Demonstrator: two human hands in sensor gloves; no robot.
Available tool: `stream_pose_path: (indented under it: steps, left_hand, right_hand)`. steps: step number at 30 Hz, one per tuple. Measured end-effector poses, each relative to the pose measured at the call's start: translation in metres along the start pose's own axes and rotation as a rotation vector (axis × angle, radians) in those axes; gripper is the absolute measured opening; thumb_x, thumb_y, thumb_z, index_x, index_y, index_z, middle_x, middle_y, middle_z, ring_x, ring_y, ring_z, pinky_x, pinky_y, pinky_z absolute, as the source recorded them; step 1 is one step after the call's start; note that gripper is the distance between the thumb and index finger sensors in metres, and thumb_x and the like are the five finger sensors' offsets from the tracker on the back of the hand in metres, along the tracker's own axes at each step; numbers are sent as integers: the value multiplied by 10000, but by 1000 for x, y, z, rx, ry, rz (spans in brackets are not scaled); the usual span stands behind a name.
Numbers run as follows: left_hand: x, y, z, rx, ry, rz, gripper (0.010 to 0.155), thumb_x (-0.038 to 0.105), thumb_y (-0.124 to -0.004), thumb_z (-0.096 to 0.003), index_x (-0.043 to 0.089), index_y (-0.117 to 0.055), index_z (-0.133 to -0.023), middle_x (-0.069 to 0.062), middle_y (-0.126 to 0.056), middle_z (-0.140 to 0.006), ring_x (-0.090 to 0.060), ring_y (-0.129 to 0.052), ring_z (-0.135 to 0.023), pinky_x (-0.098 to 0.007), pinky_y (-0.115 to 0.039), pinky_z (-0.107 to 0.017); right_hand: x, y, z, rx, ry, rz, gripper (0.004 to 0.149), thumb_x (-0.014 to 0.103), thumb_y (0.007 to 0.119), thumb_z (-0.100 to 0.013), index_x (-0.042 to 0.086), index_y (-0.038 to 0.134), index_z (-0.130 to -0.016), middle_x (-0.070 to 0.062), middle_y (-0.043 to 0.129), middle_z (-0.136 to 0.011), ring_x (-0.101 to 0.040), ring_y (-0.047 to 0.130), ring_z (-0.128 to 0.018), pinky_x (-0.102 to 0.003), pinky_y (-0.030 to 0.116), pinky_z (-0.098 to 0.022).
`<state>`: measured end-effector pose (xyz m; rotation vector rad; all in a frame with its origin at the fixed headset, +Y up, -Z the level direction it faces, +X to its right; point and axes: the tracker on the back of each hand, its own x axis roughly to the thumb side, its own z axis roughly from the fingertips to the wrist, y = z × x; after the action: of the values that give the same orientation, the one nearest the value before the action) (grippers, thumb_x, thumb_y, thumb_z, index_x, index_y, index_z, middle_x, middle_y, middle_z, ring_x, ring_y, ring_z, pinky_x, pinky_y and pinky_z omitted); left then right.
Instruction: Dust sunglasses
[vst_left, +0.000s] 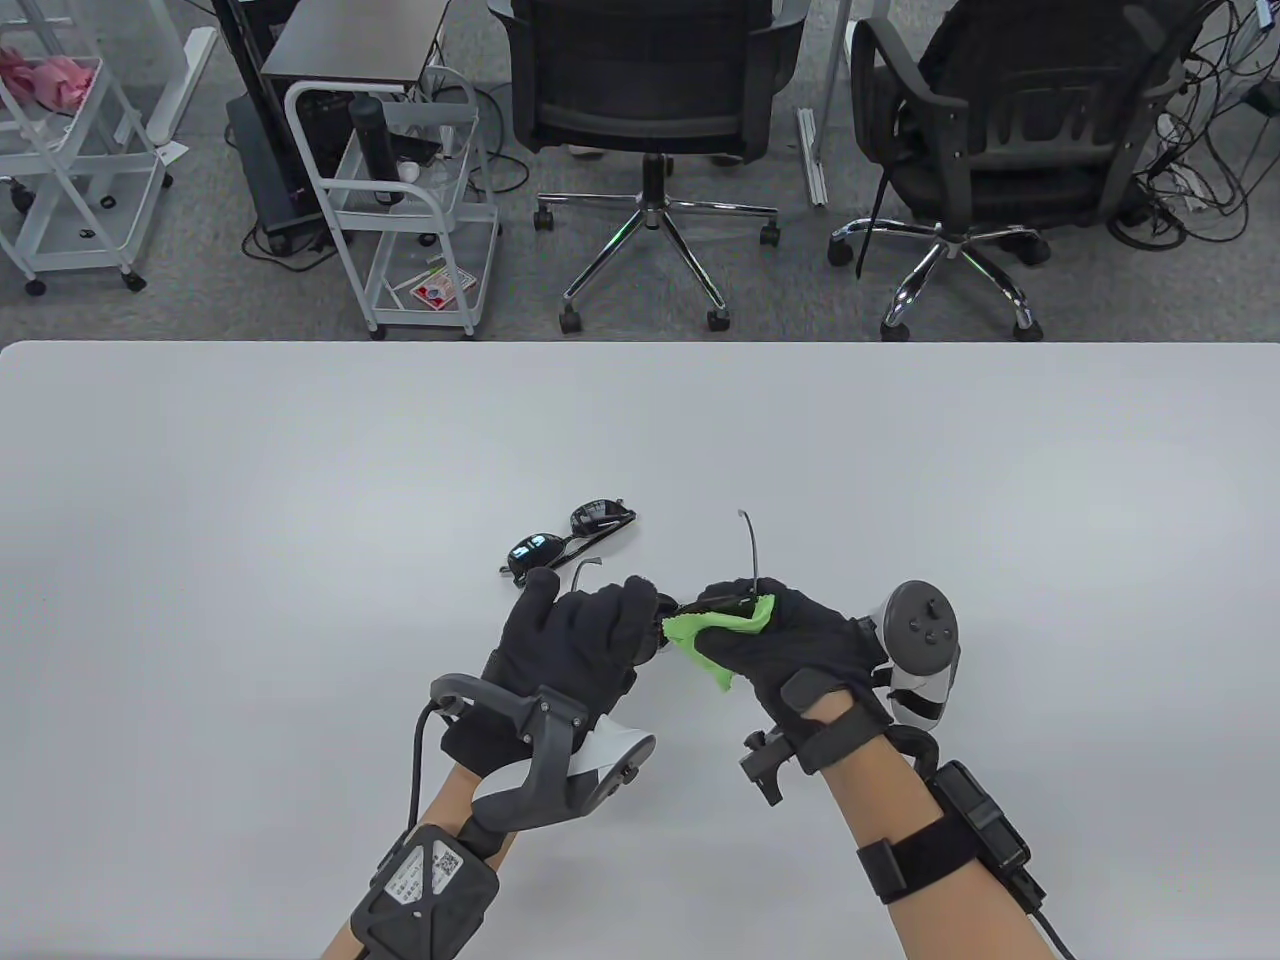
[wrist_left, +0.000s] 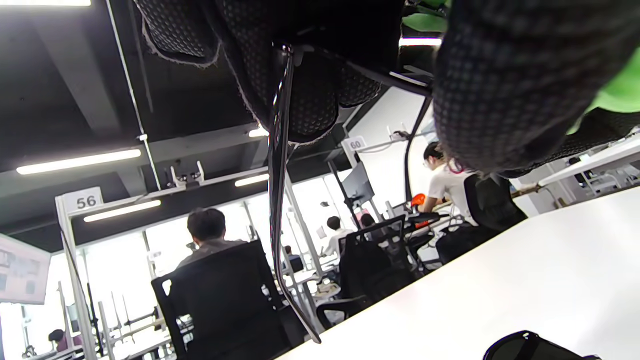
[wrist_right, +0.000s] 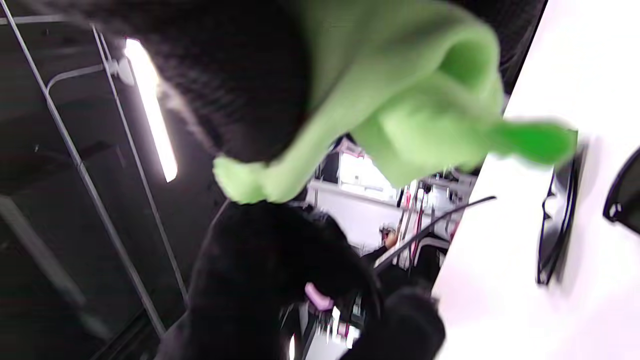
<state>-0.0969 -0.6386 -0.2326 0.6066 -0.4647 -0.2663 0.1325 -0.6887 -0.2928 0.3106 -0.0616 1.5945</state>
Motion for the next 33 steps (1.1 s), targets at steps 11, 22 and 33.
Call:
stream_pose_path:
  steps: [11, 22, 33]
  left_hand:
    - [-10, 1, 2, 5, 26, 68, 950, 623, -976, -233, 313, -577, -1038, 144, -819, -939, -53, -1007, -761, -460, -685, -758]
    - [-13, 7, 3, 42, 52, 197, 966, 704, -926, -188, 320, -614, -1018, 163, -863, -889, -14, -1049, -667, -416, -710, -755]
    - [-4, 10, -1, -38, -46, 256, 981, 568, -1000, -185, 323, -571, -1032, 177, -829, -902, 59, -1035, -626, -385, -732, -760]
  right_hand:
    - [-13, 7, -5, 235, 20, -237, 504, 415, 823, -469, 201, 774, -922, 5, 917, -891, -304, 942, -799, -636, 651, -636]
    - [-4, 48, -1, 388, 1, 61, 600, 430, 859, -444, 137, 732, -951, -46, 902, -926, -328, 958, -791, -624, 677, -617]
    - [-9, 45, 9, 136, 67, 38, 414, 483, 931, -385, 172, 897, -655, 40, 1033, -591, -231, 1048, -561, -577, 740, -585]
